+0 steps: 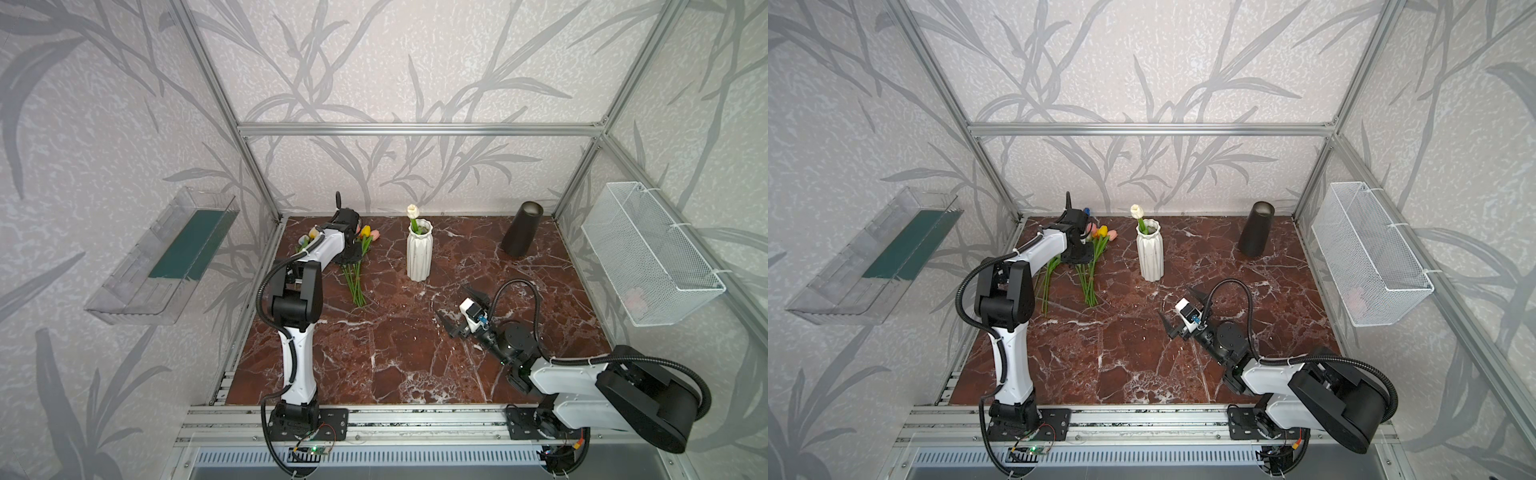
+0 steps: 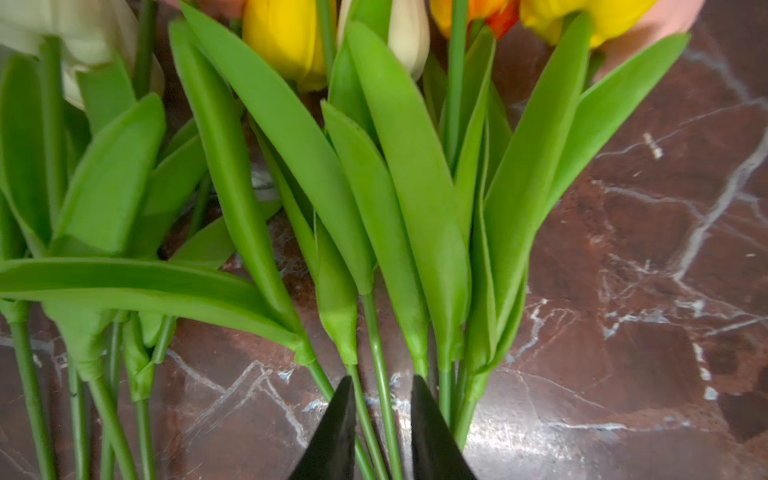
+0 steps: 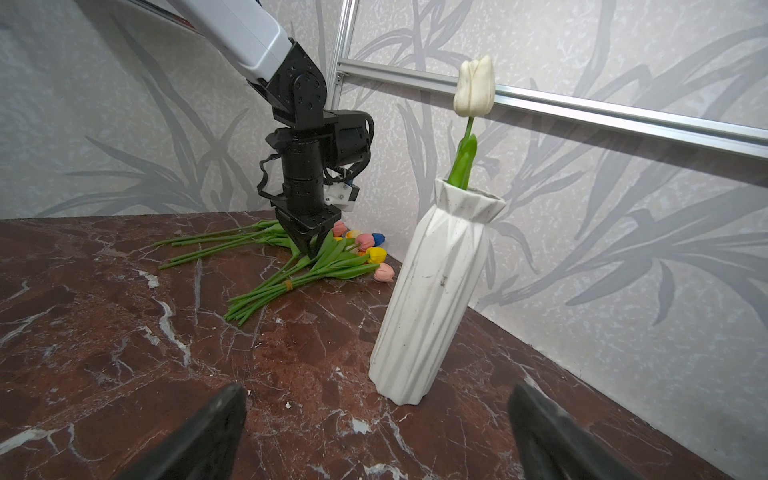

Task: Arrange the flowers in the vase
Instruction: 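Release the tulip, return the left gripper to the bunch and grasp another stem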

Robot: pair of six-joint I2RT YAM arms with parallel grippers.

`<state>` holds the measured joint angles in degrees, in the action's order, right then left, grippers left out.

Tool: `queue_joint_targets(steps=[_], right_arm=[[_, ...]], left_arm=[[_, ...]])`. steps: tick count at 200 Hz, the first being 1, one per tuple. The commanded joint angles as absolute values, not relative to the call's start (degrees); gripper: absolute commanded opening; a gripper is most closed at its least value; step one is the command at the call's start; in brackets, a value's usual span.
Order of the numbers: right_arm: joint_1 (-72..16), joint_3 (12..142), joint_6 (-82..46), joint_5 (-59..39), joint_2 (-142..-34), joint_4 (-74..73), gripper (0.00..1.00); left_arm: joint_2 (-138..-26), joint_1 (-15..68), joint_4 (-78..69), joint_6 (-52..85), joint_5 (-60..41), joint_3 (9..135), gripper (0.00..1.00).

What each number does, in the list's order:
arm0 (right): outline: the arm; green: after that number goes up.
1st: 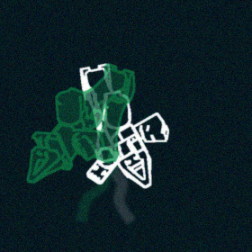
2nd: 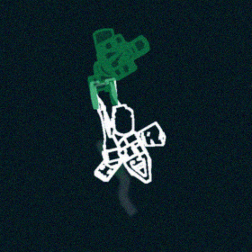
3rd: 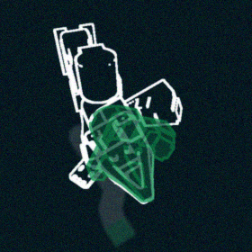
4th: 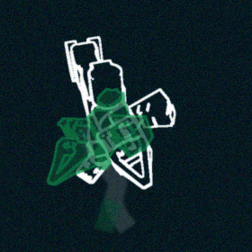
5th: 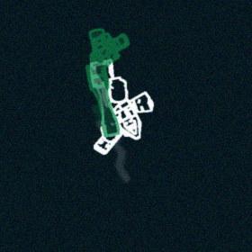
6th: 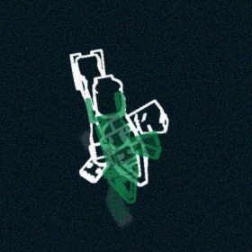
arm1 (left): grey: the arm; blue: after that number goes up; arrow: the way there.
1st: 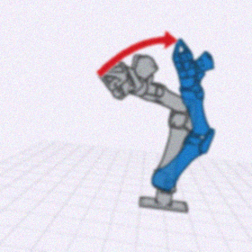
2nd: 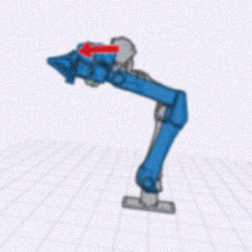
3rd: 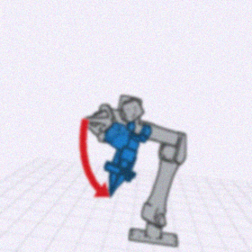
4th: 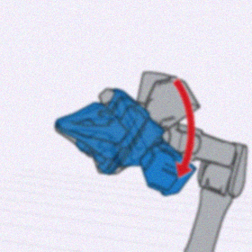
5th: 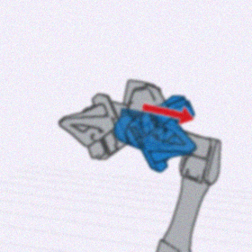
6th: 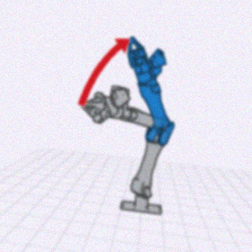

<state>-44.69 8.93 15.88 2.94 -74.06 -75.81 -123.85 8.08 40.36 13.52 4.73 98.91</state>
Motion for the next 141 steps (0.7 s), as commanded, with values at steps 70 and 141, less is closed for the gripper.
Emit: queue_joint_targets(steps=[70,141], right_arm=[[-45.1,9.4,15.6,3.2,-74.3,-78.1,0.99],[-45.1,9.7,15.4,2.6,-77.5,-80.4,0.99]], left_arm=[[-132.2,6.3,48.7,13.8,5.0,108.4,0.23],[-132.2,5.6,49.4,13.5,4.6,109.0,0.04]])
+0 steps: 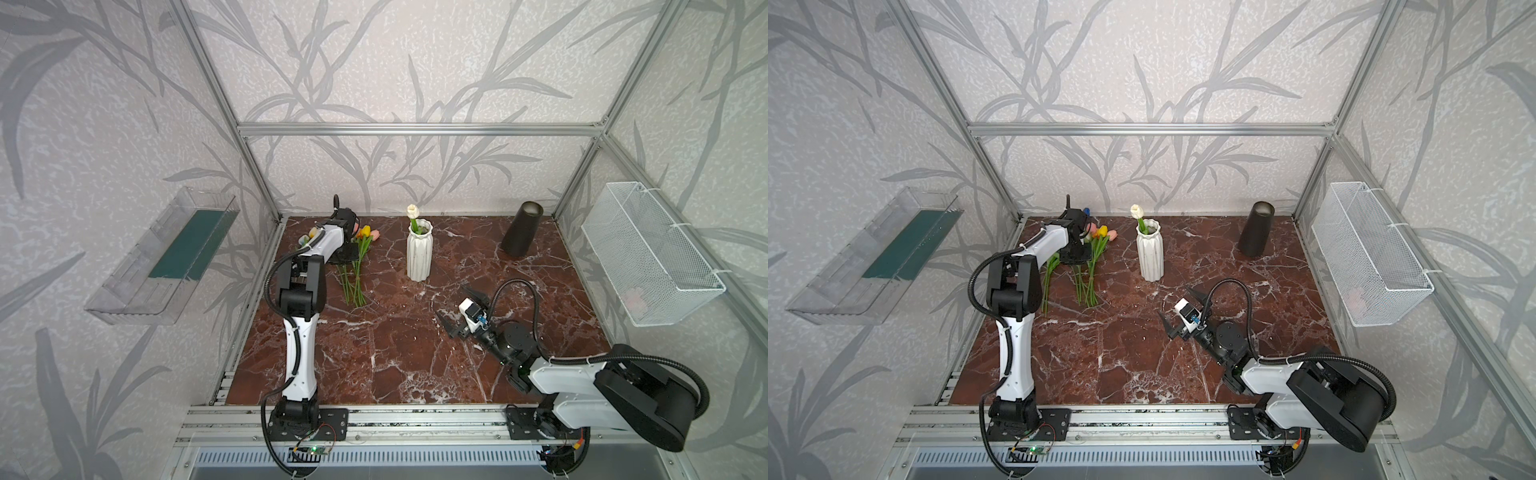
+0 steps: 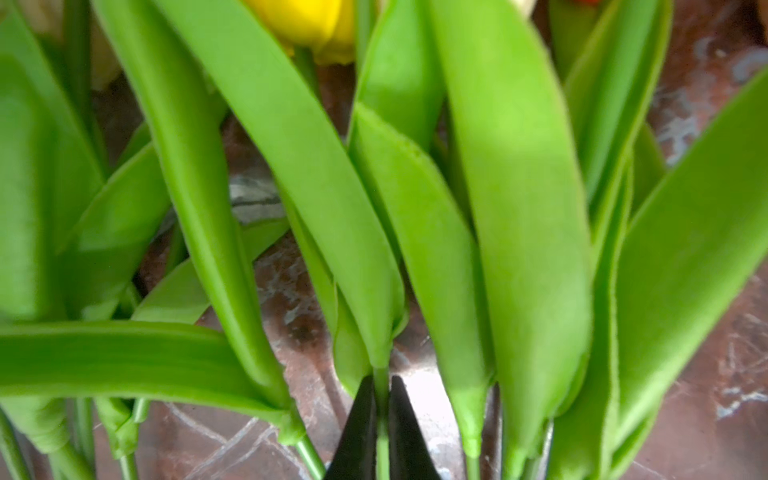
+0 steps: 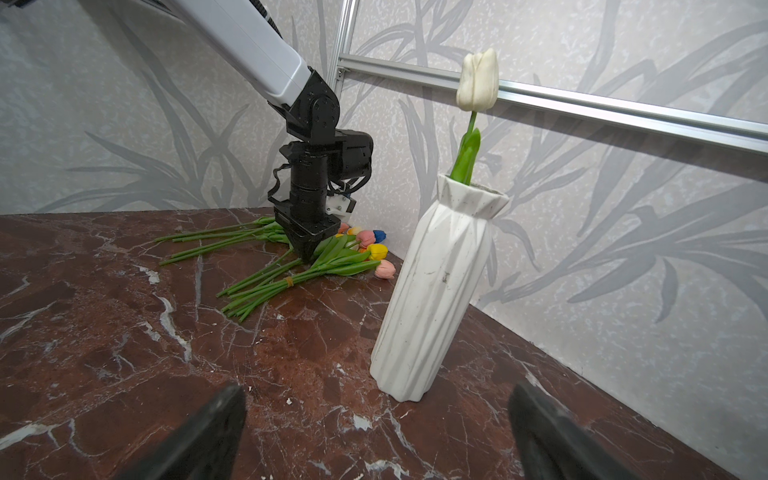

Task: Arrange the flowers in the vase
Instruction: 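Release the tulip, return the left gripper to the bunch and grasp another stem, then lift the second tulip with the left gripper and lower it into the vase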

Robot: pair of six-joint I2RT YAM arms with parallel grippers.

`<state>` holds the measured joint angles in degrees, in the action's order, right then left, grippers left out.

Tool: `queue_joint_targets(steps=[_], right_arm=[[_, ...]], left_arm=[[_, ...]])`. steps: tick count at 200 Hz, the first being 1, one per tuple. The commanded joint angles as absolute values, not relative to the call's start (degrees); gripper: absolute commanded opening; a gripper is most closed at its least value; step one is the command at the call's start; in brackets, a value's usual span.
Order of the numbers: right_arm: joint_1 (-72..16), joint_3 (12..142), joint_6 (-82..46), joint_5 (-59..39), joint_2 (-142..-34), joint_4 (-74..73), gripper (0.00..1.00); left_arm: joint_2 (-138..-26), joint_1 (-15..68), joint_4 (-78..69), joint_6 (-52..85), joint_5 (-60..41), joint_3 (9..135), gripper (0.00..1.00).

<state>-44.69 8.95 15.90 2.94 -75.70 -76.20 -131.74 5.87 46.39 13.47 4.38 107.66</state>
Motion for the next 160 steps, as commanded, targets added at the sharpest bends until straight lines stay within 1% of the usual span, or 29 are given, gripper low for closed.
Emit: queue_joint_targets(steps=[1,16,56,123,160], right_arm=[[-45.1,9.7,15.4,2.6,-77.5,-80.5,0.99],[-45.1,9.7,15.4,2.7,-77.4,-80.4,0.99],[-45.1,9.4,15.5,2.9,-76.4,-80.2,0.99],[-45.1,9.3,15.5,2.6,-76.2,-80.2,0.99],[-45.1,9.2,15.5,2.6,-75.2,-79.9,0.99]], left_arm=[[-132.1,5.6,49.4,13.5,4.6,109.0,0.03],[-130.9,5.6,50.1,13.7,4.4,108.7,0.00],[-125.2,5.7,49.5,14.7,4.8,105.4,0.00],[-112.3,5.9,46.3,16.3,1.5,96.9,0.00],[-103.4,6.3,41.2,17.5,0.9,90.7,0.00]])
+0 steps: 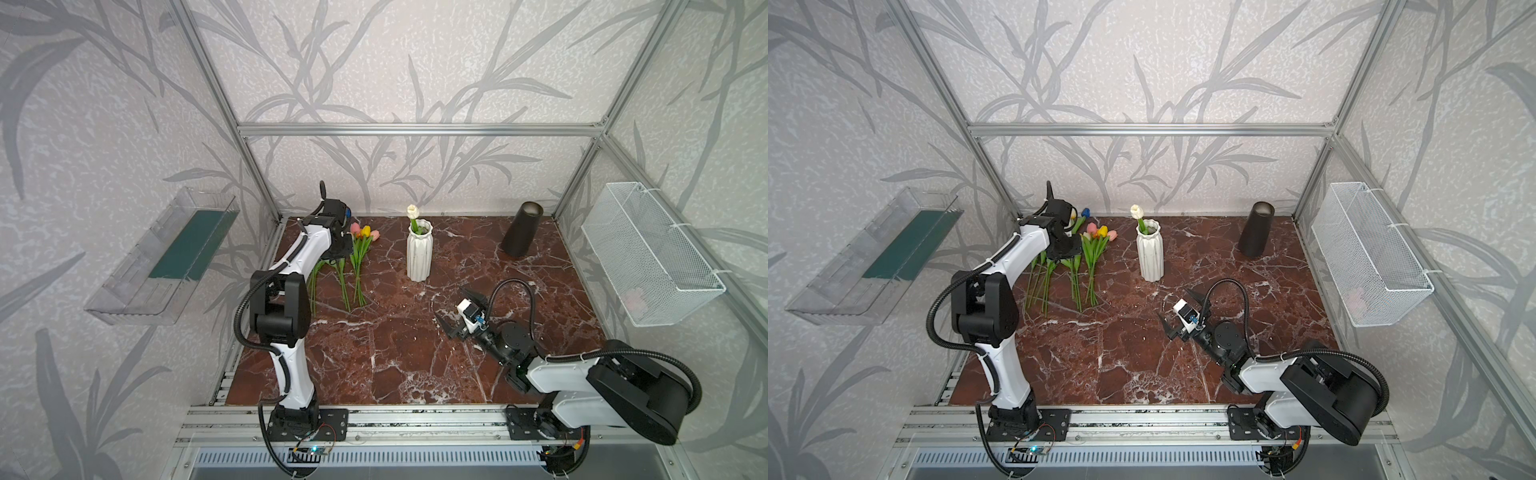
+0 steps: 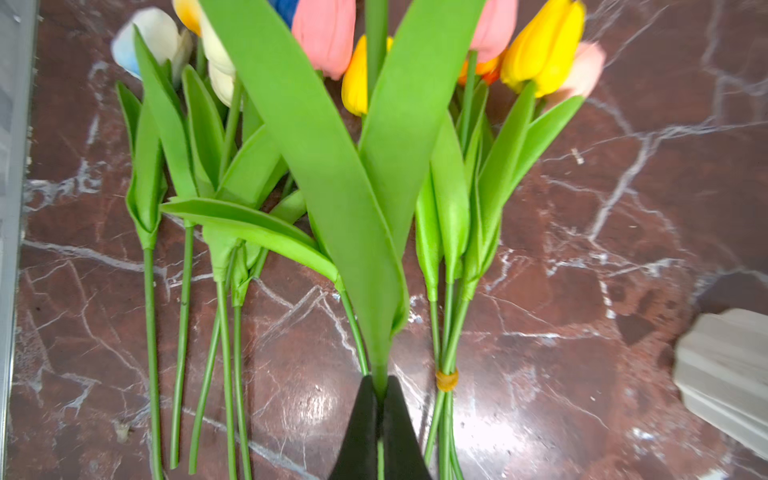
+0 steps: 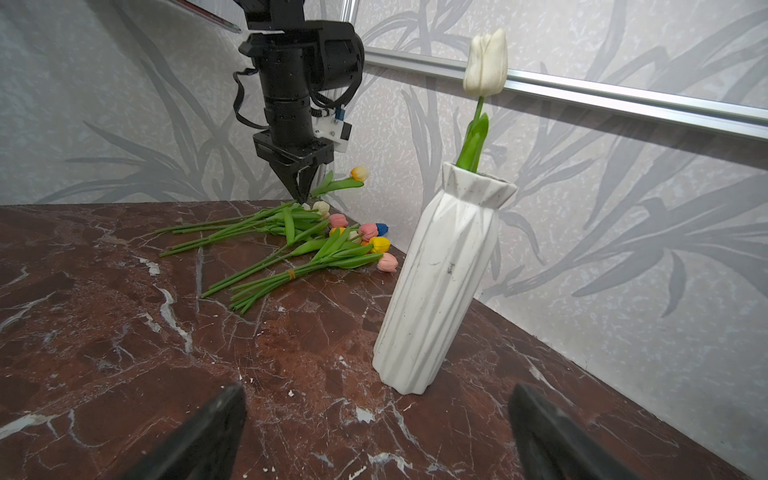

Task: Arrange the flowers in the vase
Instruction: 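Lift the second tulip with the left gripper and lower it into the vase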

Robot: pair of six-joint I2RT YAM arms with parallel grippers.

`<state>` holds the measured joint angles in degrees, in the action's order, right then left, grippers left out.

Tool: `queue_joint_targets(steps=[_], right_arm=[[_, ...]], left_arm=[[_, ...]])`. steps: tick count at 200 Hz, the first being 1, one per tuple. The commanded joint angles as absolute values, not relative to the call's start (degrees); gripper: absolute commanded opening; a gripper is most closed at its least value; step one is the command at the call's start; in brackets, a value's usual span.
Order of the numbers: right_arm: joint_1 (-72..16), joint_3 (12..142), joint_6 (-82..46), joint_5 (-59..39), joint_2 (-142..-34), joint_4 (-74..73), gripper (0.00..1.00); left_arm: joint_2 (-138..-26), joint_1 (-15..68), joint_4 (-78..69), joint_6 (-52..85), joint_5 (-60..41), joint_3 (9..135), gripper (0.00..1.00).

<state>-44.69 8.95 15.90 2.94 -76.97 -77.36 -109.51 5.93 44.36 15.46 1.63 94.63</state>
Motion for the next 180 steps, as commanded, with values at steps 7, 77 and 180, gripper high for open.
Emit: queue_joint_targets(steps=[7,77,180], right_arm=[[-45.1,9.2,15.5,2.6,-75.1,-79.8,0.99],[-45.2,9.3,15.7,1.6,-75.8,-80.1,0.99],[-45.1,9.0,15.7,1.9,-75.7,-80.6,0.99]], left_arm=[[-101.3,6.4,39.3,17.5,0.6,89.0,0.00],[-74.4,10.8,-10.9,15.7,-14.4,57.4,0.00],[-67.7,23.7,-34.2,8.7,-29.2,54.6,0.00]])
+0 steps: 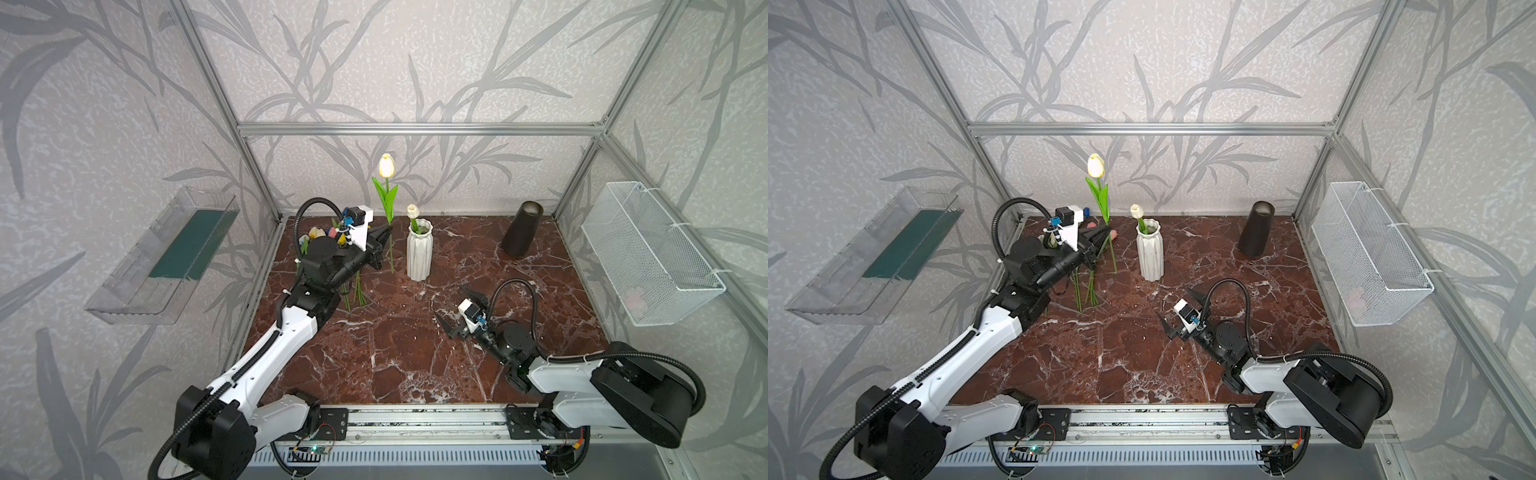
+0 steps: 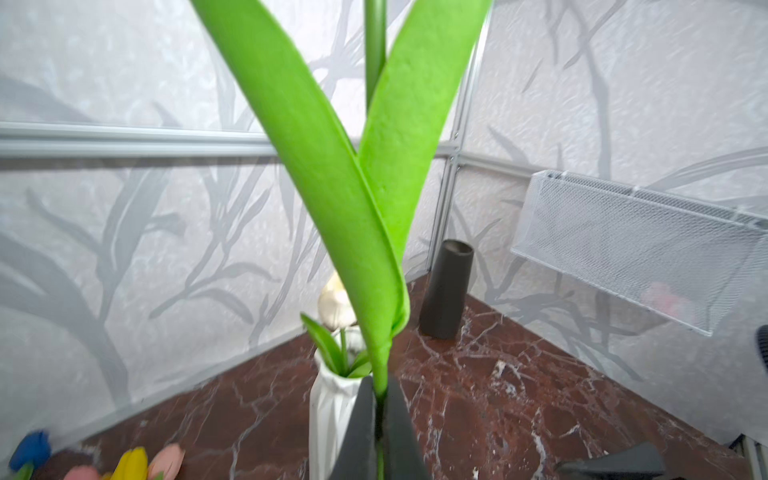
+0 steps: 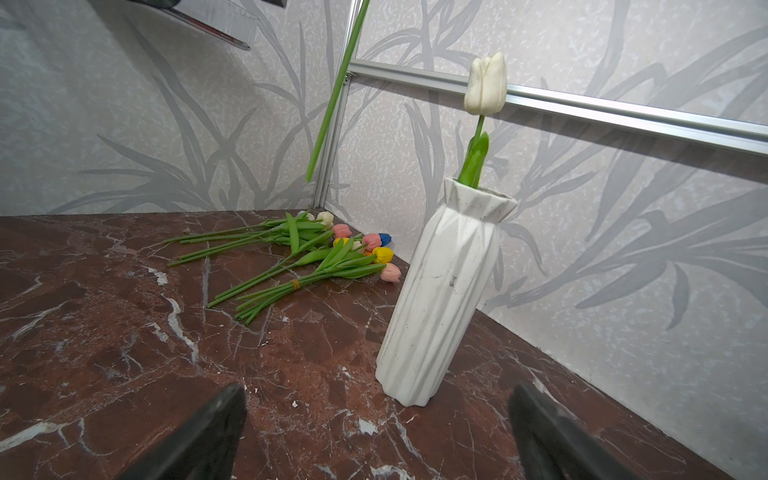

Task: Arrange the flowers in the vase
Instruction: 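Lift the second tulip with the left gripper and lower it into the vase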

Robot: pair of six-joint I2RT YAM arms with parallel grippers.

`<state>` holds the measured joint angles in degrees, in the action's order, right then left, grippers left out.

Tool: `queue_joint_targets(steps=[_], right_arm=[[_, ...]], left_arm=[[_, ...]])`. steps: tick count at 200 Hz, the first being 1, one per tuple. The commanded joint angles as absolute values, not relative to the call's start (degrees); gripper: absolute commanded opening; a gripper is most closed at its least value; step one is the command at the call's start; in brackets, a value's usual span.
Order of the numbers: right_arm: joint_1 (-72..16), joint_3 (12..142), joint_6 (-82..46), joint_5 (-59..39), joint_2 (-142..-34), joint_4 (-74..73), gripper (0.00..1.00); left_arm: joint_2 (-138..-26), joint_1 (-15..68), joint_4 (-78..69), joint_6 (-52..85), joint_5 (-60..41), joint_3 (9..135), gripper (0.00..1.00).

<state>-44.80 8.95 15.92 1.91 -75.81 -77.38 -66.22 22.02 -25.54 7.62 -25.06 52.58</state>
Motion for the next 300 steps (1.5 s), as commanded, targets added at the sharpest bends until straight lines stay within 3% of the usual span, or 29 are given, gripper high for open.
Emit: queue_joint_targets(steps=[1,39,64,152,283,300], right_arm=[[-45.2,9.0,15.7,1.9,-75.8,-80.6,0.99],[-45.3,9.3,15.3,1.7,-76.5,-80.6,0.99],[-45.3,9.4,15.4,1.8,-76.8,-80.6,0.99],[-45.3,9.0,16.0,2.5,-76.3,-80.6,0.99],[-45.3,9.0,15.6,2.1,-75.9,-80.6,0.99],[-45.3,9.1,15.6,2.2,-76.2,-80.6,0.99]], left_arm=[[-67.8,23.9,-34.4,8.8,-29.2,54.7,0.00],[-75.3,31.6,-37.8,8.5,-27.1,61.2,0.00],[-81.2,35.5,-34.5,2.9,-20.0,67.8,0.00],[-94.5,37.0,-31.1,-6.4,4.3,81.4,0.00],[-97.7,37.0,-30.7,-6.7,6.2,80.4,0.00],[-97.2,37.0,-31.1,-6.3,6.4,79.4,0.10]])
